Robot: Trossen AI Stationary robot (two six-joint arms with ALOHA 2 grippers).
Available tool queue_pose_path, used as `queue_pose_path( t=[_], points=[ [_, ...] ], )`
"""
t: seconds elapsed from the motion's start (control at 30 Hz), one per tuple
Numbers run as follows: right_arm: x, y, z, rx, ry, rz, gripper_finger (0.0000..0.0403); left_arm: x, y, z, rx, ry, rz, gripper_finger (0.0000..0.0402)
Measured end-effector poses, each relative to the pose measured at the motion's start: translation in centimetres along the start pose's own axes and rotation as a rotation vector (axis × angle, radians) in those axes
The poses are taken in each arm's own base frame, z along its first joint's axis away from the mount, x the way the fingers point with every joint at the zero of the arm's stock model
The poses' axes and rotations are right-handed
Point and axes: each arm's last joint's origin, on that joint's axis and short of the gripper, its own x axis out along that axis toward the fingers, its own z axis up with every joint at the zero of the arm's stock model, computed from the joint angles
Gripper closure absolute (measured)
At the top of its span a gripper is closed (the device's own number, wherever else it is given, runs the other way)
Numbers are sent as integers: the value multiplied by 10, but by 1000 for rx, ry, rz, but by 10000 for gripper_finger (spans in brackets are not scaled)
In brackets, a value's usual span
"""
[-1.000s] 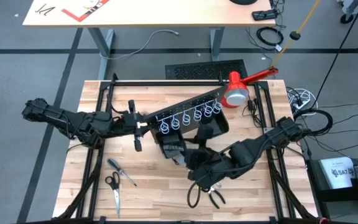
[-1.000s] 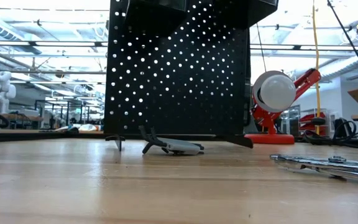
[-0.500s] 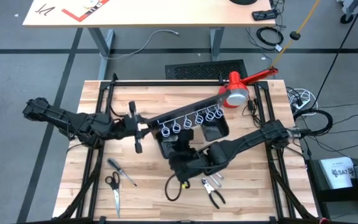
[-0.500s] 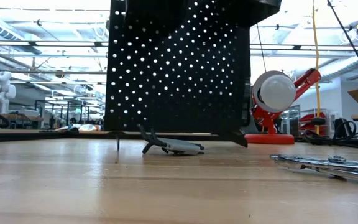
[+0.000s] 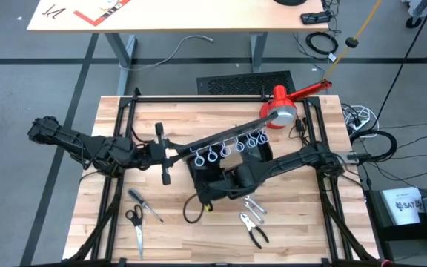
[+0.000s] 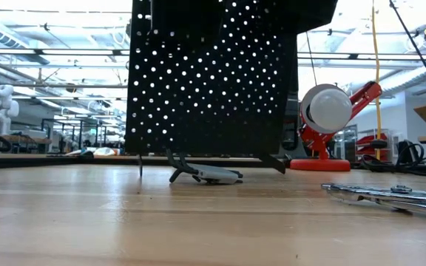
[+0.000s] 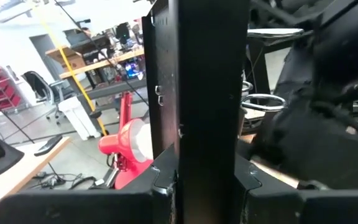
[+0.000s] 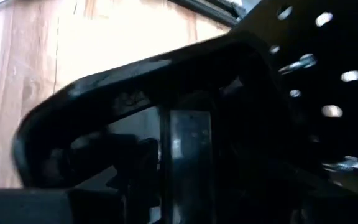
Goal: Hang tools onto peg board
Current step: Remove the blade dispenser from the bottom black basket on the pegboard to the table
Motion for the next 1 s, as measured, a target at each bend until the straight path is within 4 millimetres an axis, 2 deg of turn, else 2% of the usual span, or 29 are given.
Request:
queue_pose_path(
  t=[0.13,0.33,0.67,1.0],
  points=[
    [10,-2,-1,33,22,16,186,0,0,0,5,2,-2,331],
    [13,-4,-1,37,30,37,189,0,0,0,-6,1,0,331],
    [17,-4,-1,56,36,127,249,0,0,1,-19,-13,1,331],
    [25,-13,-1,93,55,166,247,0,1,2,-46,-24,9,331]
  ],
)
